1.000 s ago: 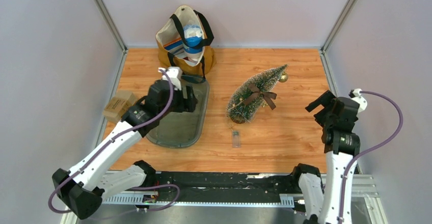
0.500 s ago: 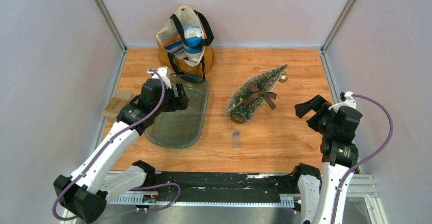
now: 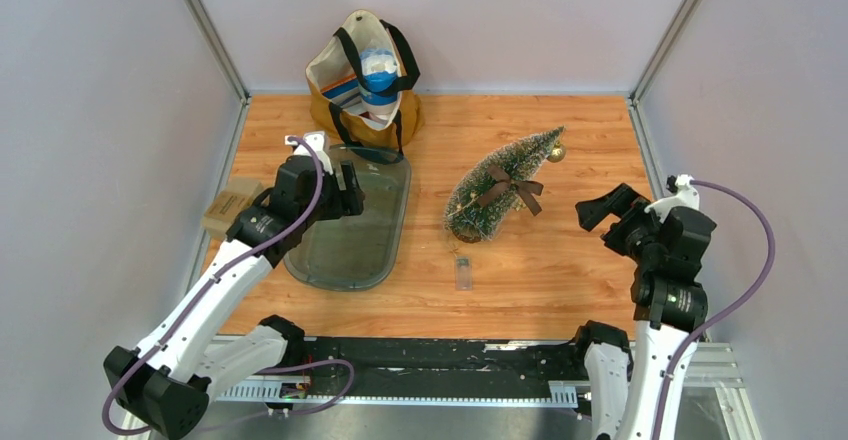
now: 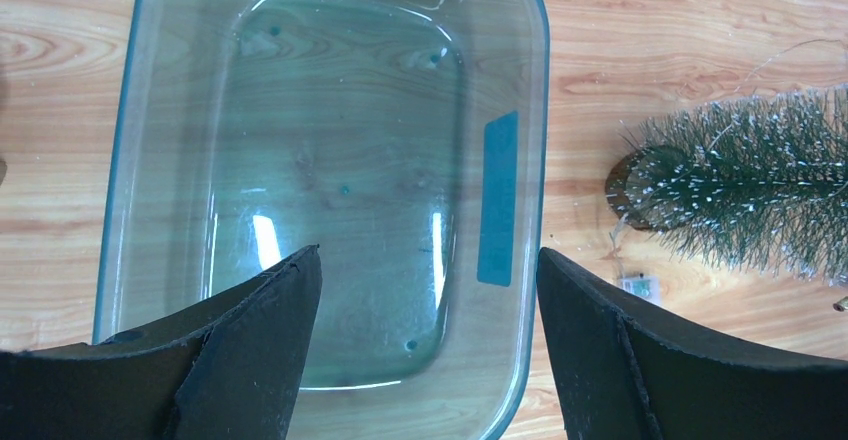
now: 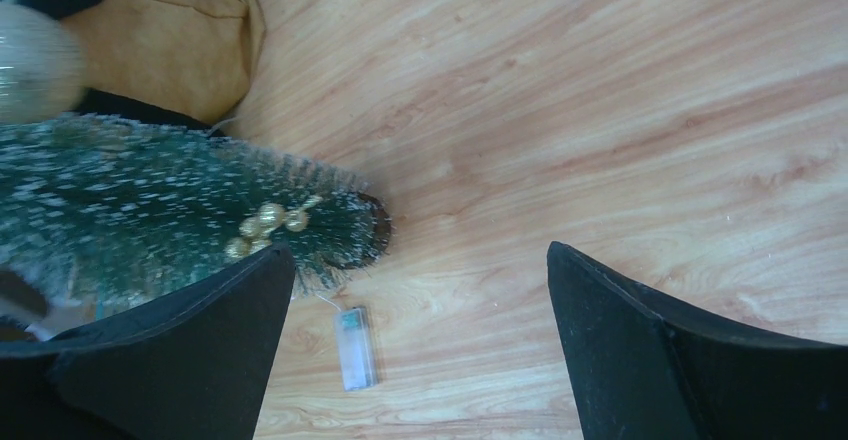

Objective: Decorate the small christmas tree

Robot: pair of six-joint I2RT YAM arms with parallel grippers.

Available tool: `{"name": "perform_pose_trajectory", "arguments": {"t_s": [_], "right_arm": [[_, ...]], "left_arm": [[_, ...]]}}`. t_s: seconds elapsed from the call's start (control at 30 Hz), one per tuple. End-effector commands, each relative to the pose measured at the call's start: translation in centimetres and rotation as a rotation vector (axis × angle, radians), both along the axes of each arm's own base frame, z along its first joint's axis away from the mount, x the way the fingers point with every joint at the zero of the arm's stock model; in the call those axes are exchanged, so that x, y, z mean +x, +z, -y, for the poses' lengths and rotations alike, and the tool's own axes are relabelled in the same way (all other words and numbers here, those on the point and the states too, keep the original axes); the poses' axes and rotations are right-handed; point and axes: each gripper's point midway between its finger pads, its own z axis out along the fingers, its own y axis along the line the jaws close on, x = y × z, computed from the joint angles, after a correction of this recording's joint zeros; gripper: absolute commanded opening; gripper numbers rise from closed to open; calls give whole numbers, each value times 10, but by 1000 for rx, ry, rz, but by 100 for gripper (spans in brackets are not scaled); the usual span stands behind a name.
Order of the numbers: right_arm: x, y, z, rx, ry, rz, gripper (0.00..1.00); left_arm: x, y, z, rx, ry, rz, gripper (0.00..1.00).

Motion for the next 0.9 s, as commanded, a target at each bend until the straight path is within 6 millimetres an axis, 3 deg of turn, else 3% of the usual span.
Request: {"name": "perform_pose_trajectory", "arguments": {"t_s": [0.0,0.27,0.5,0.67,0.87], "right_arm": [[-6,58,-12,-73,75,181,100],[-23,92,-22,-120,117,235,100],[-27,84,-34,-118,189,216,100],[-24,69,-22,-157,139,185,100],[-21,68,-10,-178,68,189,100]], "left_arm": [[7,34,-2,-4,-4,102,87],[4,31,2,-19,-23,90,87],[2,34,2,-32,-21,97,87],[2,38,2,-33,-22,110,87],[0,45,-3,-29,-10,136,87]]}}
